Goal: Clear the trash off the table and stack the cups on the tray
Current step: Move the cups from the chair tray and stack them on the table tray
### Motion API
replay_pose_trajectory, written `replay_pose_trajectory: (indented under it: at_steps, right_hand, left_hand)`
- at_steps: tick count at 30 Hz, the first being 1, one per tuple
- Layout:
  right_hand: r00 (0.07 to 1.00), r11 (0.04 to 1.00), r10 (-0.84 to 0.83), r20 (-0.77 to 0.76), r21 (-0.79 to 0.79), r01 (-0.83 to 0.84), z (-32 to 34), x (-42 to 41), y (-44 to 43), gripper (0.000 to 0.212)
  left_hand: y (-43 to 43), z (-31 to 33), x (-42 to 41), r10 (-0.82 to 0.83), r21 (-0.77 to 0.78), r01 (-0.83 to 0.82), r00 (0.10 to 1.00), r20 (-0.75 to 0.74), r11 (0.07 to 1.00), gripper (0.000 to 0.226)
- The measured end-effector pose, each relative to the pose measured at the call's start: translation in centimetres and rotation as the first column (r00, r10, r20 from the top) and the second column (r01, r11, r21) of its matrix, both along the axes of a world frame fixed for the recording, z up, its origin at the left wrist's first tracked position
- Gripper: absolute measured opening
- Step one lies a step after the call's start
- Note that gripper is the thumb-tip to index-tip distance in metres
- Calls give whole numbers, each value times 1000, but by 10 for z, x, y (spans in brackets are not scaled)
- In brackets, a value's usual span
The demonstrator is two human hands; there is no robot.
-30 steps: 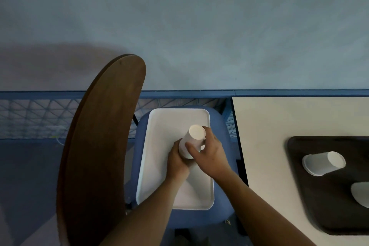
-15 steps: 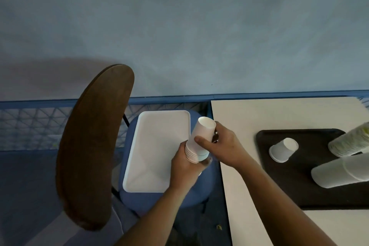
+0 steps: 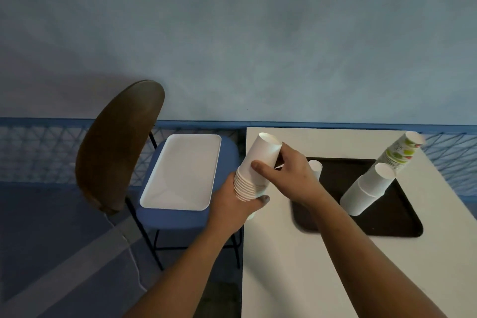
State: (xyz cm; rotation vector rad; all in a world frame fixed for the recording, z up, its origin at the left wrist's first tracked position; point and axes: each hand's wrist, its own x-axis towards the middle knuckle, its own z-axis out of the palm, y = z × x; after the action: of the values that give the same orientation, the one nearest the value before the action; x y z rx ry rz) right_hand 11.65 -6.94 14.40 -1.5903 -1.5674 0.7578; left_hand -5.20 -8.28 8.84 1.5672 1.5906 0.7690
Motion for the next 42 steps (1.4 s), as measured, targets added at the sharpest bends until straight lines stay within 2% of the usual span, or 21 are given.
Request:
replay_pose_trajectory:
  at_steps: [7, 12, 15, 21, 25, 29, 31, 34, 37, 40, 42]
  right_hand:
    - [1000, 999, -21, 14, 49, 21, 12, 3, -20, 42]
    - [998, 997, -55, -20, 55, 56, 16, 8, -20, 45]
    - [990, 989, -134, -37, 58, 136, 16, 8, -16, 51]
    - [934, 931, -336, -120, 108, 349, 17, 8, -12, 44]
    - [843, 883, -426, -329, 50, 466, 18, 20, -10, 38]
    - [632, 808, -499, -593, -55, 587, 14, 48, 1, 16]
    - [526, 747, -558, -642, -112, 655, 5, 71, 10, 24]
    - [491, 689, -655, -574, -188, 700, -17, 106, 28, 32]
    - [575, 651, -743, -342, -168, 740, -39, 126, 42, 33]
    - [692, 708, -706, -148, -138, 692, -70, 146, 65, 48]
    - [750, 751, -658, -73, -136, 646, -94, 157, 81, 59]
  left_hand:
    - [-19, 16, 3, -8, 30, 8, 1000, -1, 1000, 66]
    - [-12, 24, 2, -72, 29, 72, 997, -29, 997, 66]
    - [-5, 24, 4, -96, 64, 99, 995, -36, 993, 63]
    - [13, 16, 6, -136, 80, 142, 988, -76, 987, 69]
    - [16, 8, 8, -172, 39, 173, 984, -35, 984, 70]
    - [20, -1, 16, -154, -51, 160, 982, 108, 986, 65]
    - [23, -6, 22, -108, -87, 125, 978, 180, 988, 66]
    - [32, -11, 38, -48, -131, 86, 963, 266, 988, 63]
    - [39, -13, 47, -12, -161, 72, 939, 343, 984, 63]
    - [48, -16, 68, 59, -194, 23, 912, 407, 981, 63]
    - [54, -19, 82, 104, -208, -15, 900, 423, 978, 59]
